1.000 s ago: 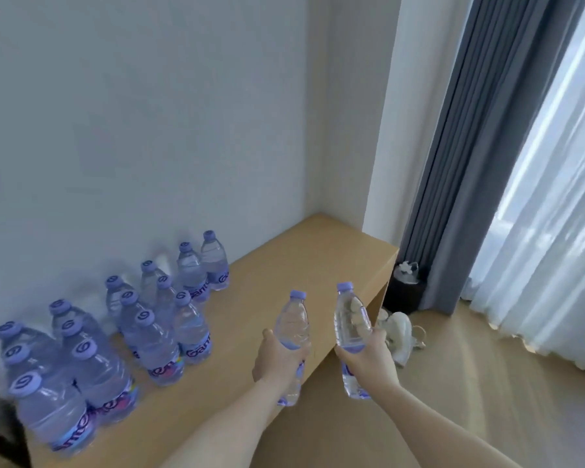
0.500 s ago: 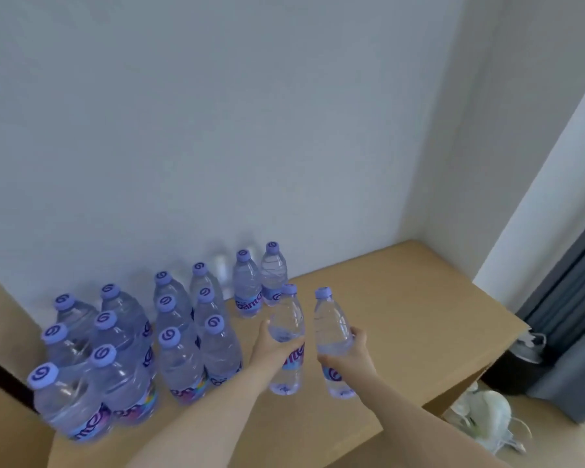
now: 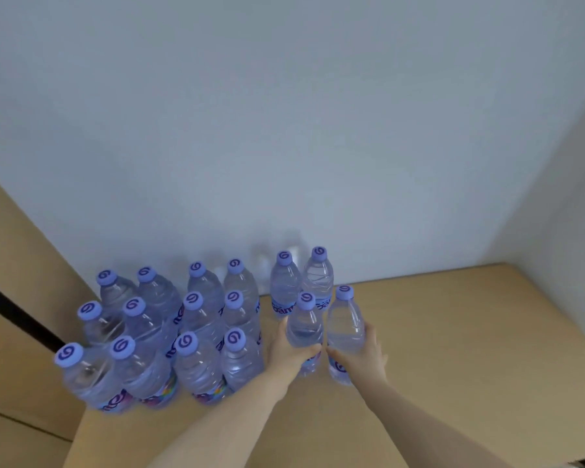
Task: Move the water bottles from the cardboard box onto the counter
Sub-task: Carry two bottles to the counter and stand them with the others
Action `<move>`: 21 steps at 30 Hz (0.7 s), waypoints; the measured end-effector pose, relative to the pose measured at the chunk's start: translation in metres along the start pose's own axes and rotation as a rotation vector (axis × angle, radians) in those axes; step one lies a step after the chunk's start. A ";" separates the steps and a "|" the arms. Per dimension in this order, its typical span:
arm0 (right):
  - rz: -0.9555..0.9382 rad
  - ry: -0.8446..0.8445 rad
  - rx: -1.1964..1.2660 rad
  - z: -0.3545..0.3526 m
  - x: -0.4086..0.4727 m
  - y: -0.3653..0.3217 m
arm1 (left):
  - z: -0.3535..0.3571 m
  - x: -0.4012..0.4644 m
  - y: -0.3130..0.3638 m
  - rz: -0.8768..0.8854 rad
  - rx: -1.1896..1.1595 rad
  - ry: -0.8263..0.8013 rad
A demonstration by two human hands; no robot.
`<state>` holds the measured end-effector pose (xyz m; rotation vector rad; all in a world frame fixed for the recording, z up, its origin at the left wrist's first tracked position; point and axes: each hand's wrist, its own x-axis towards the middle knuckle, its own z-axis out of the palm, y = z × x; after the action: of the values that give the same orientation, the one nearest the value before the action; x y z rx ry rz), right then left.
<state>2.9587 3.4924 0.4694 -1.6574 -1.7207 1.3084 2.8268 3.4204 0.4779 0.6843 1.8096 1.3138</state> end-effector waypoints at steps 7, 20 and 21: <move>-0.079 -0.105 -0.035 0.003 0.023 -0.009 | 0.000 0.011 0.009 0.083 0.009 0.070; -0.161 -0.220 -0.002 0.007 0.042 -0.012 | 0.011 0.003 0.003 0.048 -0.008 0.246; -0.174 -0.222 -0.017 0.008 0.043 -0.014 | 0.011 0.004 0.006 0.076 0.008 0.263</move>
<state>2.9358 3.5317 0.4643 -1.3777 -1.9582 1.4405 2.8340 3.4314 0.4808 0.6122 2.0151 1.5051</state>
